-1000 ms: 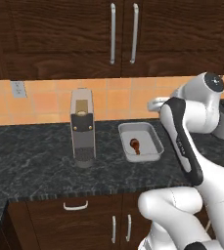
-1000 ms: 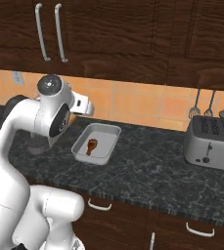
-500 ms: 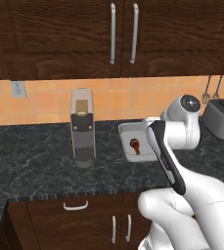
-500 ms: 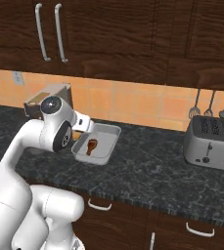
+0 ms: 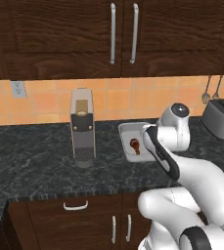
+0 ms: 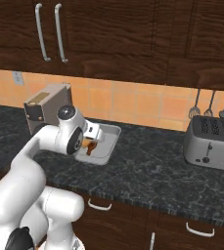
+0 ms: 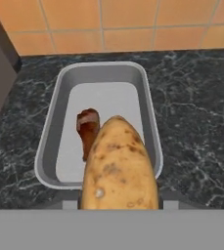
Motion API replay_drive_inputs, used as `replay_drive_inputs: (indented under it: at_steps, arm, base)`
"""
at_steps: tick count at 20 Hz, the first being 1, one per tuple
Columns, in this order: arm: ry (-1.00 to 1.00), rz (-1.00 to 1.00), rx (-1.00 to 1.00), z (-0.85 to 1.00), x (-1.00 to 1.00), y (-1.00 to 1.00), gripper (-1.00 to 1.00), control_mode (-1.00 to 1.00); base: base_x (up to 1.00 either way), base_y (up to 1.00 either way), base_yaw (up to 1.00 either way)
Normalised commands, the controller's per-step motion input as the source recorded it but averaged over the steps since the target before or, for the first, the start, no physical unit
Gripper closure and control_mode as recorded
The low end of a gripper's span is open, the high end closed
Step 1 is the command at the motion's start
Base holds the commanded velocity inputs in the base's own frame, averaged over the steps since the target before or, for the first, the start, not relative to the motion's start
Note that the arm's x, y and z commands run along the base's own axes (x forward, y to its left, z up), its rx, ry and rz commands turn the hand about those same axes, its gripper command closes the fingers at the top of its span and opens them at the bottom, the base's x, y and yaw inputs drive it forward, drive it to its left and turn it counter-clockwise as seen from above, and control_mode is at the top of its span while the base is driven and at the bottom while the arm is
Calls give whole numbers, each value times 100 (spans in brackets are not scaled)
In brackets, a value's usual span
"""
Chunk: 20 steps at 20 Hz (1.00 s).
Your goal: Place one potato and one chicken drumstick in each tupperware on the nearby counter, to pack two identical lunches.
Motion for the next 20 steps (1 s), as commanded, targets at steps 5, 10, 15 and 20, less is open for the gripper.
replay_drive_inputs:
  at_steps: [5,10,15,20]
  arm:
    - [0,0,0,-28,35,0,100,-100]
    - [0,0,0,-41,37,-3,100,-100]
    - [0,0,0,-45,43,-10,100,-100]
    - [0,0,0,-30,49,-5,100,-100]
  base:
    - [0,0,0]
    - [0,0,0]
    - [0,0,0]
    - [0,0,0]
